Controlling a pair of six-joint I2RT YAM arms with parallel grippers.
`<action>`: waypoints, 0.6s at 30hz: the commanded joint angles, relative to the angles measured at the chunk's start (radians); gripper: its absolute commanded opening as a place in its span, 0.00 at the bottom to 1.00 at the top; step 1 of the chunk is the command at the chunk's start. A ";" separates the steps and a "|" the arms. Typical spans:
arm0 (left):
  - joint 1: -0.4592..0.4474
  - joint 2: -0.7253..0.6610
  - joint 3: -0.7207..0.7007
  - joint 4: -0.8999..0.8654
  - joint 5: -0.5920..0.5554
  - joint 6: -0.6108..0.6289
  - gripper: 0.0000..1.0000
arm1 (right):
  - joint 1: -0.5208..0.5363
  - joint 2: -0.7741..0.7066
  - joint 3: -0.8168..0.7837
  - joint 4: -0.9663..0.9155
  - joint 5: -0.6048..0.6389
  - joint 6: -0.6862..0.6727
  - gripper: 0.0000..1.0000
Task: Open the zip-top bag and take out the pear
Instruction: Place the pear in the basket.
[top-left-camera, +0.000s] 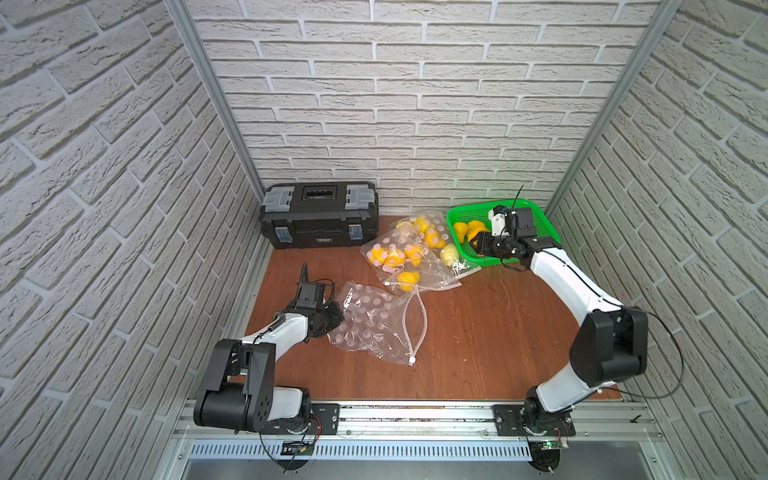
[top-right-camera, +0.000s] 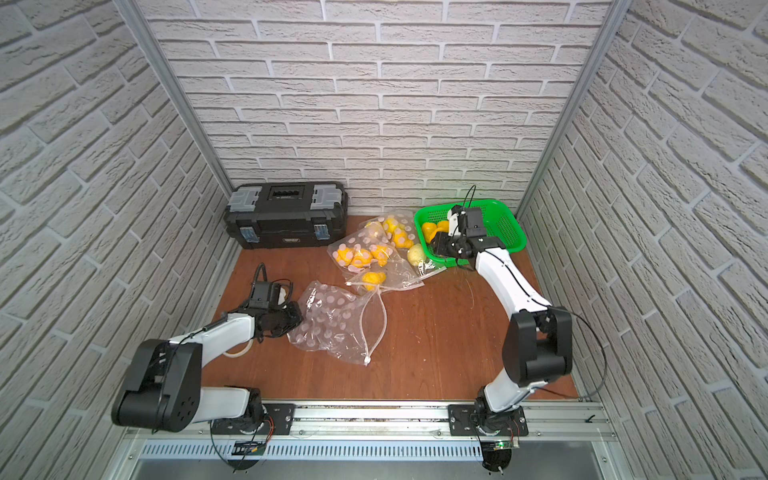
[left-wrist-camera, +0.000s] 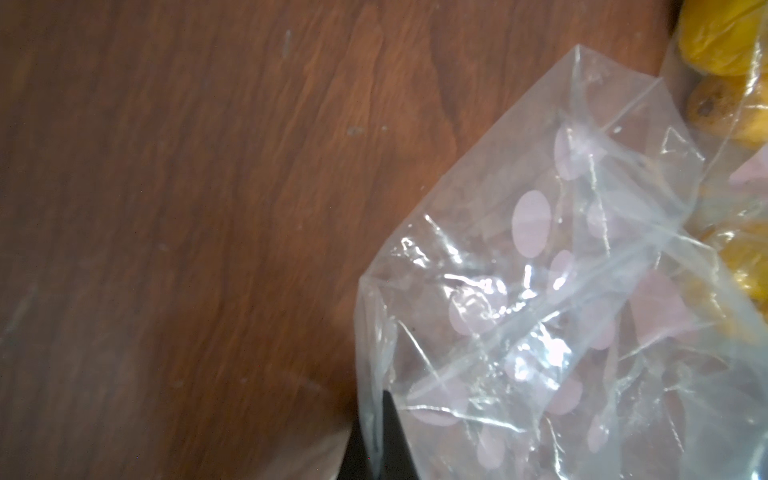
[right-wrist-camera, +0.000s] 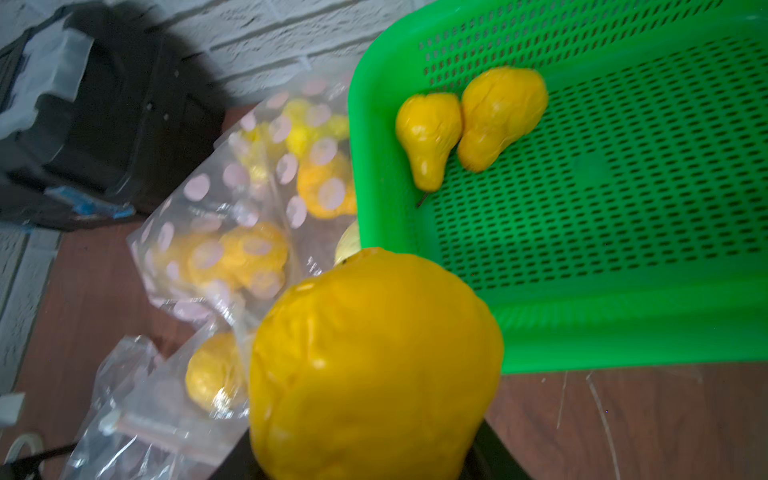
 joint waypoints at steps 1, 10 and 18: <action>-0.024 0.036 -0.013 -0.045 0.015 0.022 0.00 | -0.066 0.149 0.155 -0.064 -0.019 -0.039 0.33; -0.111 0.079 0.032 -0.057 0.024 -0.010 0.00 | -0.176 0.603 0.617 -0.117 -0.087 0.009 0.34; -0.220 0.108 0.065 -0.032 0.002 -0.092 0.00 | -0.202 0.786 0.800 -0.058 -0.092 0.045 0.52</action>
